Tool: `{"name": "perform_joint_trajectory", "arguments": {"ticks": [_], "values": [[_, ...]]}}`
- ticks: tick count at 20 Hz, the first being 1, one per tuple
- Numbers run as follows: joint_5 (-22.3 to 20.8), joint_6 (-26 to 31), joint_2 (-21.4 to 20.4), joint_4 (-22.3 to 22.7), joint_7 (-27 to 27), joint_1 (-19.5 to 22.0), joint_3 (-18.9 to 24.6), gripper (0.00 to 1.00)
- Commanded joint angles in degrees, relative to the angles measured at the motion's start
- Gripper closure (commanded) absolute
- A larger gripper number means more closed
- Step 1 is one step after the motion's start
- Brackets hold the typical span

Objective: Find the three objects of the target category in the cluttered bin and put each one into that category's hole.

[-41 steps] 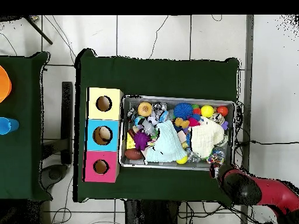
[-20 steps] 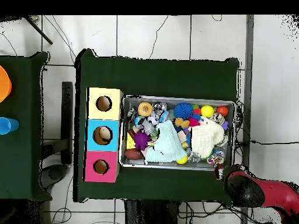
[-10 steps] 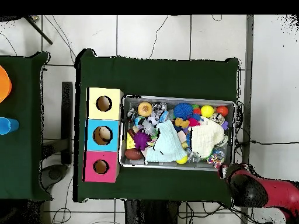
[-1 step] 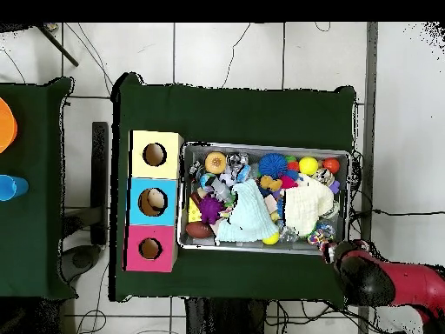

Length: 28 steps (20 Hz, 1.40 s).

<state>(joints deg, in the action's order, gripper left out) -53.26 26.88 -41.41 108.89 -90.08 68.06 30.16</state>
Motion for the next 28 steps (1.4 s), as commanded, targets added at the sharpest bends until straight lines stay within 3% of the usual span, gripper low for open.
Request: {"name": "perform_joint_trajectory", "arguments": {"ticks": [1,2,12,18,28], "values": [[-0.4,1.9,1.6,0.7,5.0,-0.8,0.7,1.0],[-0.1,1.8,1.8,0.8,5.0,-0.5,0.8,0.0],[0.0,0.3,2.7,1.1,4.2,0.2,1.2,0.0],[-4.2,-1.9,8.9,-2.3,2.8,-1.2,-1.5,0.0],[-5.3,-3.4,11.8,-3.6,1.6,-1.4,-2.4,0.0]]}}
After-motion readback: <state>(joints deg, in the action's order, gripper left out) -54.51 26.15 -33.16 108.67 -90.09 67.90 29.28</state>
